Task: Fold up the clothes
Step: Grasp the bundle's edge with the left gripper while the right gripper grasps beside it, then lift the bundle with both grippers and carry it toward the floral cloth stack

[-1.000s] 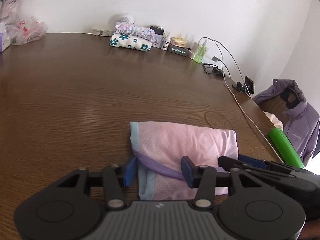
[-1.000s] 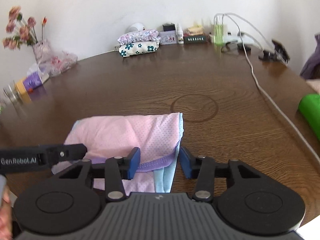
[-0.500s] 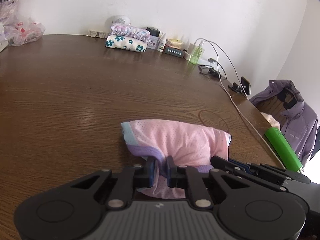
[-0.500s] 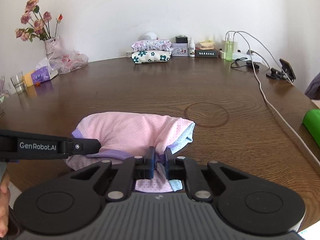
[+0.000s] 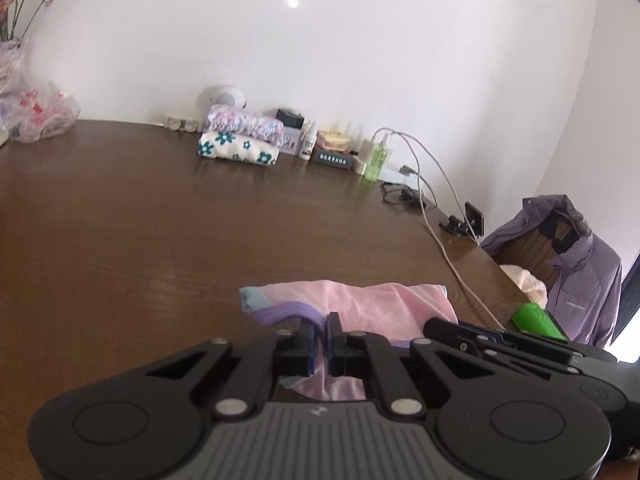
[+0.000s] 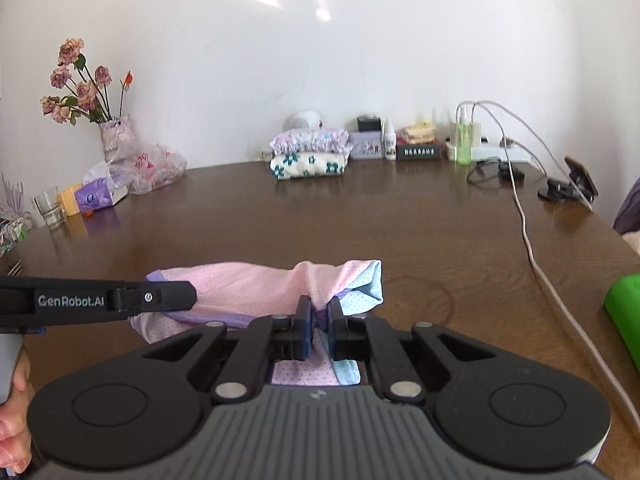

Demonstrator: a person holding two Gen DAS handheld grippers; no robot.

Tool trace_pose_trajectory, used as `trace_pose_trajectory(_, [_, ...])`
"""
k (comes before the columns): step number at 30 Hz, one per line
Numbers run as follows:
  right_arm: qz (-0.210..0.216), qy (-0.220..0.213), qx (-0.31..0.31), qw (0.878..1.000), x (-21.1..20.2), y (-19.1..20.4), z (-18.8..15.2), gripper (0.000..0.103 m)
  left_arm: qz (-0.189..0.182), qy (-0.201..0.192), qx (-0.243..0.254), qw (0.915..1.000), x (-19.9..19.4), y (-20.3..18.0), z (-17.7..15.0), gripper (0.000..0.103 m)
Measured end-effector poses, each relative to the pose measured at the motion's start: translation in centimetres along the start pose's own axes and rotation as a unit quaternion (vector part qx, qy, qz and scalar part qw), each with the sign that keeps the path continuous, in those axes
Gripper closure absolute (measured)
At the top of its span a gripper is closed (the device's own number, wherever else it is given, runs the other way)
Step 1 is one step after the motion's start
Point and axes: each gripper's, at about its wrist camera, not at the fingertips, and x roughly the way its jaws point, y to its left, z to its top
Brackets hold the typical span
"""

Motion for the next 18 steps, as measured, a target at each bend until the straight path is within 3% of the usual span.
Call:
trace_pose_trajectory(6, [0.014,-0.031,-0.018,0.999,1.8,-0.1,3.9,0.097,-0.011,-0.021,-0.007,0.9997,1.5,1.5,3.8,0.099])
trace_pose_trajectory(8, [0.019,-0.024,-0.007,1.000,3.7,-0.6,4.8,0.097,-0.016,-0.015,-0.020,0.9995,2.9,2.4,5.0,0.099])
trace_pose_trajectory(11, [0.021,0.006,0.004,1.000,7.2,-1.7,5.6,0.097,-0.003,-0.001,-0.018,0.9998,5.4,3.4,5.7,0.099])
trace_pose_trajectory(15, [0.014,0.061,0.009,0.998,10.7,-2.0,4.2,0.097,0.019,0.046,-0.013,0.9987,8.3,4.2,3.4,0.098])
trace_pose_trajectory(16, [0.010,0.072,0.004,0.997,11.0,-1.8,3.7,0.096,0.023,0.054,-0.011,0.9982,8.5,4.4,2.6,0.096])
trace_pose_trajectory(18, [0.004,0.088,0.009,0.996,11.1,-1.7,2.8,0.092,0.030,0.045,-0.025,0.9982,7.8,4.7,1.6,0.080])
